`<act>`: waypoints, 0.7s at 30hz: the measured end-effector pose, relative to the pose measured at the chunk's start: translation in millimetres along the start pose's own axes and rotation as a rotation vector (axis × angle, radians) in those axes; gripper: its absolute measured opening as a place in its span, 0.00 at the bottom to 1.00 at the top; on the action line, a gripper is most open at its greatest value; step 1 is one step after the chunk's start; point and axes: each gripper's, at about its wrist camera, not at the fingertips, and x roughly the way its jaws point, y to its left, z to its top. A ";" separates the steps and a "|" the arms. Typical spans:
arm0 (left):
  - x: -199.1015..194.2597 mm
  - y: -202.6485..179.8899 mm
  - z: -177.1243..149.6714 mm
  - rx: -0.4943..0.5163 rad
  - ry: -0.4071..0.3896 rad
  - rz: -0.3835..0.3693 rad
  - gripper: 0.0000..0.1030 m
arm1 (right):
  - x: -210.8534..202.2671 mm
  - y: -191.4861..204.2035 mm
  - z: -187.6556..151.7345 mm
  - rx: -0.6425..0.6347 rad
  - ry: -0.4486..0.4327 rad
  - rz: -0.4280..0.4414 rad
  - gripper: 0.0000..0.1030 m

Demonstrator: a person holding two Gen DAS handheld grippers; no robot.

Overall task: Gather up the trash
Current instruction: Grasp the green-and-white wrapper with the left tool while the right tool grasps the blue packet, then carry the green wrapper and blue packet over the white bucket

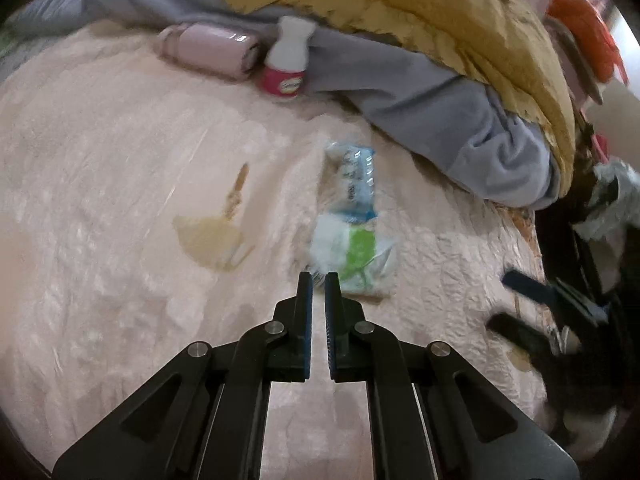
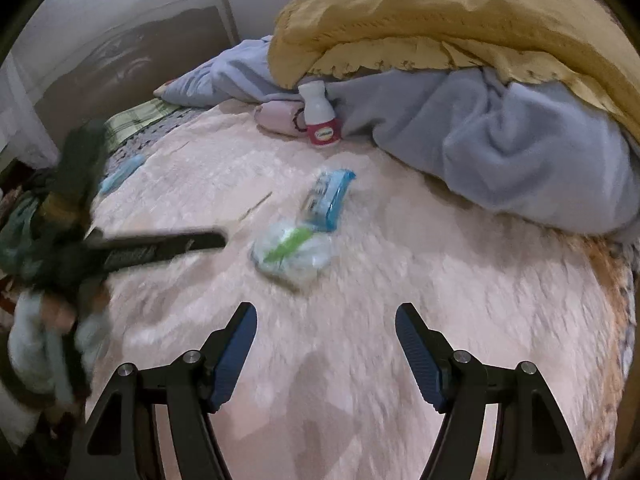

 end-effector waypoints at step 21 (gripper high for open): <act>35.8 -0.2 -9.4 0.005 -0.030 0.063 0.58 | 57.6 -24.1 58.9 0.055 0.023 0.047 0.28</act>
